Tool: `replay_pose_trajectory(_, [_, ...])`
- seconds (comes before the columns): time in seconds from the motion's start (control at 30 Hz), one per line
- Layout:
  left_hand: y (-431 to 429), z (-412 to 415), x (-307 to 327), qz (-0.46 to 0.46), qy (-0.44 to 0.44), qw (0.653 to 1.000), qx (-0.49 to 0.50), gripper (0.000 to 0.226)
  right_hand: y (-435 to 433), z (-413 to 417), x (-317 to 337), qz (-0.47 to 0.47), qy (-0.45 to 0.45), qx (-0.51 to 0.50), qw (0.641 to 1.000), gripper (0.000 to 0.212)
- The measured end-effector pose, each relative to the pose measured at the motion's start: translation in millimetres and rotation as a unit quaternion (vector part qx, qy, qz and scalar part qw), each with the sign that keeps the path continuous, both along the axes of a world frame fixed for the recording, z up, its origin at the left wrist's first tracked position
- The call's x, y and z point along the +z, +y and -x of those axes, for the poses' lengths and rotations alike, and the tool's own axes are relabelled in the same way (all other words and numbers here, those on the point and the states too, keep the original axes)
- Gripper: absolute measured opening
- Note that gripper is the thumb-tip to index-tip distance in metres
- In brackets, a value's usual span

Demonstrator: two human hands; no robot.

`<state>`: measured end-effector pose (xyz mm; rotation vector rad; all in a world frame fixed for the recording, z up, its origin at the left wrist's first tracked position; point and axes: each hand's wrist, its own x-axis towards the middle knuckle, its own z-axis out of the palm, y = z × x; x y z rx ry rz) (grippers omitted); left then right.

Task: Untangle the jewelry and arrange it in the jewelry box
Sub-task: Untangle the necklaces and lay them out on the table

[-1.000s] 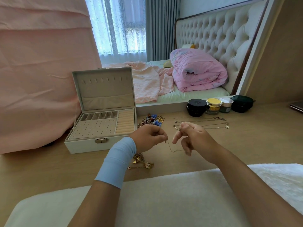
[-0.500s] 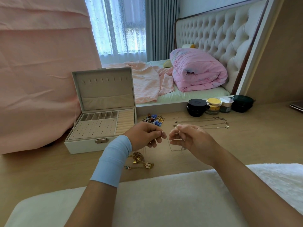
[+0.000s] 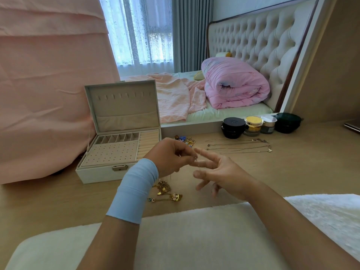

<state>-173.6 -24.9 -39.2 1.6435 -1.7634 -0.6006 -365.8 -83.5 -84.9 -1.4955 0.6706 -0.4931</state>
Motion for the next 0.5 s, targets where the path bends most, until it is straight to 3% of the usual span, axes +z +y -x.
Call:
replay_pose_trajectory(0.13, [-0.7, -2.8, -0.2, -0.019, -0.018, 1.0, 0.017, 0.006, -4.2, 3.0, 2.5, 0.041, -0.006, 0.005, 0.999, 0.123])
replay_pose_trajectory(0.27, [-0.7, -3.7, -3.4, -0.014, -0.023, 1.0, 0.012, 0.007, -4.6, 3.6, 4.1, 0.033, -0.019, -0.014, 0.999, 0.135])
replay_pose_trajectory(0.33, [-1.1, -4.7, -4.9, -0.014, -0.006, 1.0, 0.01, 0.006, -4.7, 3.3, 4.8, 0.012, -0.041, -0.024, 0.999, 0.123])
replay_pose_trajectory(0.43, [-0.3, -5.4, -4.6, -0.019, 0.036, 0.999, 0.0, 0.008, -6.6, 2.4, 7.0, -0.026, -0.058, -0.032, 0.997, 0.071])
replay_pose_trajectory(0.5, [-0.2, -4.7, -3.4, -0.02, 0.07, 0.997, -0.01, 0.009, -6.6, 2.9, 6.3, -0.047, -0.045, -0.036, 0.997, 0.069])
